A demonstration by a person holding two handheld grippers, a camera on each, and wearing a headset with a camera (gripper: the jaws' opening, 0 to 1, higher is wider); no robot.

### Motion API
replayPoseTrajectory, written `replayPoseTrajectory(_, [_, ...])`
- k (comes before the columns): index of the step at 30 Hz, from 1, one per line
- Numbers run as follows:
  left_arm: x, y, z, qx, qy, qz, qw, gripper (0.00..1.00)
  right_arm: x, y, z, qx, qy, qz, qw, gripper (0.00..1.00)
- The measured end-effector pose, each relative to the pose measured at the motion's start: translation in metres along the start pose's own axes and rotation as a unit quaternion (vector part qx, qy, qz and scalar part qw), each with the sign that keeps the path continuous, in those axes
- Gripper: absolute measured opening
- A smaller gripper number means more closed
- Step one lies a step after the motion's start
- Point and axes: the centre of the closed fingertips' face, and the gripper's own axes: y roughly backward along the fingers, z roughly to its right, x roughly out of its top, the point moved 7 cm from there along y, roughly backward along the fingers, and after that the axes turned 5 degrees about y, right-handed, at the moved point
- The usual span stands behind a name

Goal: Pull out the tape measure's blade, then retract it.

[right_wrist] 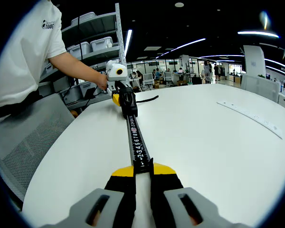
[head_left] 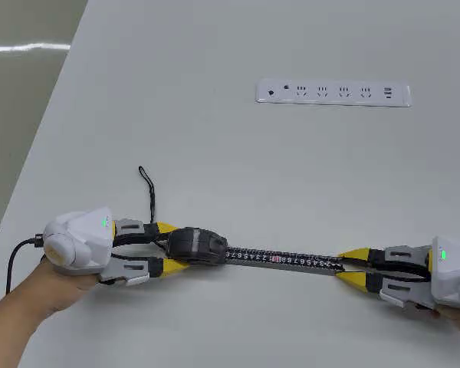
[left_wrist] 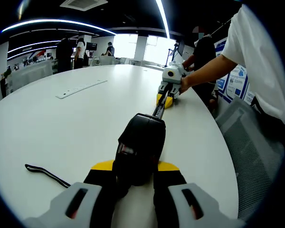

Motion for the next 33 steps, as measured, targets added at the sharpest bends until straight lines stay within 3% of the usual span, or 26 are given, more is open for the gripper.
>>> replayPoseTrajectory(33, [0.001,-0.002,0.001,0.002,0.007,-0.007,1.0,0.26,-0.008,0.036,-0.001,-0.013,-0.019,0.003,0.9997,0.07])
